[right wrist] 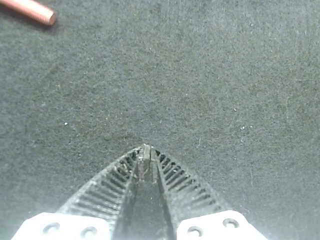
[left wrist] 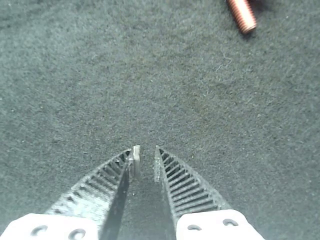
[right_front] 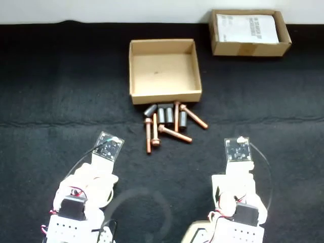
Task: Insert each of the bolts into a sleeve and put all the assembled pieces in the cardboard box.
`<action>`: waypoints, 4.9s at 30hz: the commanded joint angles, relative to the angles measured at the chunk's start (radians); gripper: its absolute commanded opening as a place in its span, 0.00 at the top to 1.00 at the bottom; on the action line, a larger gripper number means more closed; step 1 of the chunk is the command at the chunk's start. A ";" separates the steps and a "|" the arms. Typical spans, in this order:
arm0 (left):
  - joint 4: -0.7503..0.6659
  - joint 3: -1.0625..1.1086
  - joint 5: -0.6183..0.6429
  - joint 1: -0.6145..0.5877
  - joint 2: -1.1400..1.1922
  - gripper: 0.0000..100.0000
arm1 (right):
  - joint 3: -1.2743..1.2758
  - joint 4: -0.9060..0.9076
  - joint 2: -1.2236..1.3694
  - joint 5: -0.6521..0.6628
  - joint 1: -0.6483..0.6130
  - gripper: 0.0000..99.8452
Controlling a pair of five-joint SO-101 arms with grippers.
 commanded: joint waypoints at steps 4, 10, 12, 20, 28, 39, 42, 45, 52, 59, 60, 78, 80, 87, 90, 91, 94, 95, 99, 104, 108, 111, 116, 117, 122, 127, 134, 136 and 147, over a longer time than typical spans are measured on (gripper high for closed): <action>-0.008 0.016 0.000 -0.004 -0.012 0.93 | 0.128 0.015 -0.019 0.006 -0.007 0.99; -0.008 0.016 0.000 -0.004 -0.012 0.93 | 0.128 0.015 -0.019 0.006 -0.007 0.99; -0.008 0.016 0.000 -0.004 -0.012 0.93 | 0.128 0.015 -0.019 0.006 -0.007 0.99; -0.008 0.016 0.000 -0.004 -0.012 0.93 | 0.128 0.015 -0.019 0.006 -0.007 0.99; -0.011 0.016 0.000 0.027 -0.012 0.93 | 0.128 0.015 -0.019 0.006 -0.007 0.99; -0.015 0.005 -0.003 0.077 -0.012 0.92 | 0.128 0.015 -0.019 0.006 -0.007 0.99; -0.011 -0.012 -0.003 0.061 -0.012 0.92 | 0.128 0.015 -0.019 0.006 -0.007 0.99; -0.015 -0.053 -0.003 -0.031 -0.012 0.92 | 0.128 0.015 -0.019 0.006 -0.007 0.99; -0.051 -0.214 -0.003 -0.213 -0.012 0.92 | 0.128 0.015 -0.019 0.006 -0.007 0.99; -0.152 -0.492 -0.003 -0.271 -0.012 0.93 | 0.128 0.015 -0.019 0.006 -0.007 0.99; -0.152 -0.535 -0.003 -0.271 -0.012 0.93 | 0.128 0.015 -0.019 0.006 -0.007 0.99; 0.331 -0.862 0.003 -0.275 -0.012 0.92 | 0.128 0.015 -0.019 0.006 -0.007 0.99; 0.388 -0.851 0.003 -0.283 -0.012 0.93 | 0.128 0.015 -0.019 0.006 -0.007 0.99; 0.385 -0.743 0.003 -0.371 -0.012 0.93 | 0.128 0.015 -0.019 0.005 -0.007 0.99; 0.382 -0.713 0.003 -0.372 -0.012 0.92 | 0.128 0.015 -0.021 0.003 -0.008 0.99; 0.373 -0.707 0.003 -0.367 -0.012 0.92 | 0.128 0.015 -0.021 0.003 -0.008 0.99; 0.328 -0.668 0.003 -0.367 -0.012 0.92 | 0.128 0.013 -0.021 0.003 -0.008 0.99; 0.322 -0.648 0.003 -0.367 -0.012 0.92 | 0.128 0.013 -0.021 0.003 -0.008 0.99; 0.285 -0.538 0.002 -0.363 -0.012 0.92 | 0.128 -0.054 -0.021 0.003 -0.061 0.99; 0.184 -0.433 0.002 -0.344 -0.012 0.92 | 0.127 -0.300 -0.021 0.003 -0.125 0.99; 0.104 -0.389 0.002 -0.344 -0.012 0.92 | 0.079 -0.447 -0.021 0.002 -0.127 0.99; 0.054 -0.383 0.003 -0.344 -0.010 0.92 | -0.019 -0.456 -0.012 -0.012 -0.131 0.99; -0.006 -0.387 0.005 -0.343 0.097 0.92 | -0.208 -0.421 0.008 -0.083 -0.133 0.99; -0.034 -0.394 0.005 -0.343 0.142 0.92 | -0.254 -0.403 0.036 -0.083 -0.133 0.99; -0.115 -0.518 0.005 -0.344 0.384 0.92 | -0.564 -0.311 0.355 -0.195 -0.133 0.99; -0.114 -0.661 0.003 -0.344 0.552 0.92 | -1.007 -0.076 0.760 -0.345 -0.166 0.99; -0.146 -0.771 0.003 -0.344 0.728 0.92 | -1.526 0.278 1.170 -0.512 -0.381 0.99; -0.155 -0.803 0.003 -0.348 0.783 0.92 | -1.612 0.328 1.254 -0.522 -0.433 0.99; -0.158 -0.912 0.003 -0.344 1.116 0.92 | -1.799 0.260 1.673 -0.528 -0.472 0.99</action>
